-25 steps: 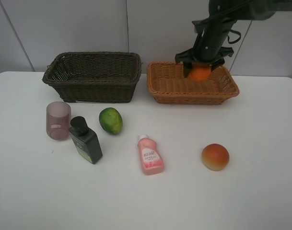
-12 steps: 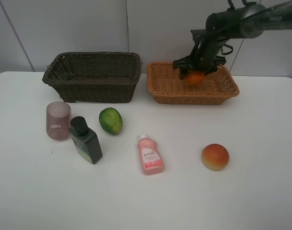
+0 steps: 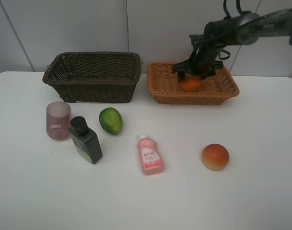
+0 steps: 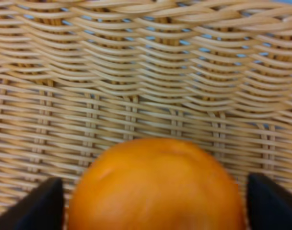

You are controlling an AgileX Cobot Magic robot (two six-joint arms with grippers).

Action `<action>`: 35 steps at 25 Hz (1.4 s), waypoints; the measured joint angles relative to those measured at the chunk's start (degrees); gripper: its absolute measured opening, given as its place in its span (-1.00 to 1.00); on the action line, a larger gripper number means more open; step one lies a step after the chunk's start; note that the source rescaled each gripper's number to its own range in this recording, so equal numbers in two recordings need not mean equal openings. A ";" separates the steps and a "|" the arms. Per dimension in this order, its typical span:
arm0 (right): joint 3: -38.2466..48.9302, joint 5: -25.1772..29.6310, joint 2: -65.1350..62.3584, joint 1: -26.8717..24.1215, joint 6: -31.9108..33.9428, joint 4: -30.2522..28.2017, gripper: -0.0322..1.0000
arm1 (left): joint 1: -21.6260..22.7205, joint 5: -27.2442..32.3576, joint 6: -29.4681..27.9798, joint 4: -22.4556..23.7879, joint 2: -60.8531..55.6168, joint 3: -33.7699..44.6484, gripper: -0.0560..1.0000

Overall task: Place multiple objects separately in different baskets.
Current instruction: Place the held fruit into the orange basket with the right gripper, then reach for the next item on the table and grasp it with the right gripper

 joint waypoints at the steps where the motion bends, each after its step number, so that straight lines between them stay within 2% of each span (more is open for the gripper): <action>1: 0.00 -0.13 0.00 0.00 0.00 0.00 0.69 | 0.00 0.00 0.00 0.00 0.00 0.00 0.85; 3: 0.00 -0.17 0.00 0.00 0.00 0.00 0.89 | 0.00 0.00 0.00 0.00 0.00 0.00 0.85; 6: 0.00 1.34 -0.35 0.00 0.00 0.00 0.99 | 0.00 0.00 0.00 0.00 0.00 0.00 0.85; 18: 1.53 12.94 -11.32 3.19 0.49 -0.07 1.00 | 0.00 0.00 0.00 0.00 0.00 0.00 0.85; 23: 11.87 13.72 -17.76 4.20 2.70 1.07 1.00 | 0.00 0.00 0.00 0.00 0.00 0.00 0.85; 35: 41.84 8.87 -37.01 4.64 5.93 3.09 1.00 | 0.00 0.00 0.00 0.00 0.00 0.00 0.85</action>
